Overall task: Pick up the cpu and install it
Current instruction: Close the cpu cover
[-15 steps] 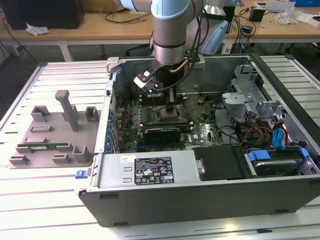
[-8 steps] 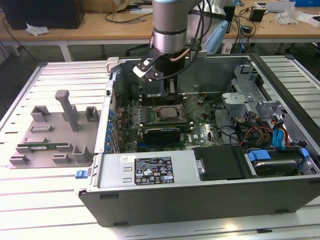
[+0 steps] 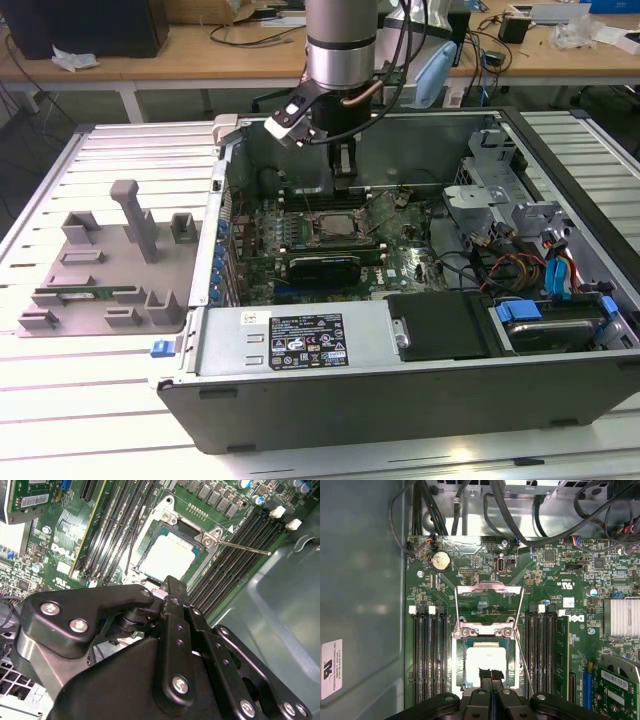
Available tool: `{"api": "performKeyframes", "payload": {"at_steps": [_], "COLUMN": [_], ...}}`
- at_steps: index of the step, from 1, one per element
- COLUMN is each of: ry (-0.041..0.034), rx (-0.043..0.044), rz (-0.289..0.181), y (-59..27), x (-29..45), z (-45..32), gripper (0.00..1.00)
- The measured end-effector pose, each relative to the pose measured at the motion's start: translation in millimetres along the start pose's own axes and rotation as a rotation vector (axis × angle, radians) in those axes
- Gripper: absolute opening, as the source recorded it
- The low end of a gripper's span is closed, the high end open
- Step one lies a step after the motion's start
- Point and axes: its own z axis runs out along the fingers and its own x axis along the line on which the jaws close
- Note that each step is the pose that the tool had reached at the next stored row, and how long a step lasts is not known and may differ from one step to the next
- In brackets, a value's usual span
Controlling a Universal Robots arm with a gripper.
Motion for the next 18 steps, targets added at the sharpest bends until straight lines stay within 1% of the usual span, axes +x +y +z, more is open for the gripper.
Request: {"api": "performKeyframes", "payload": {"at_steps": [11,18], "ry": [-0.0001,-0.0001], "rx": [0.0000,0.0000], "rz": [0.000,0.000], "y": [0.0,0.3], "x": [0.0,-0.2], "z": [-0.9,-9.6], "gripper": [0.11,0.11]}}
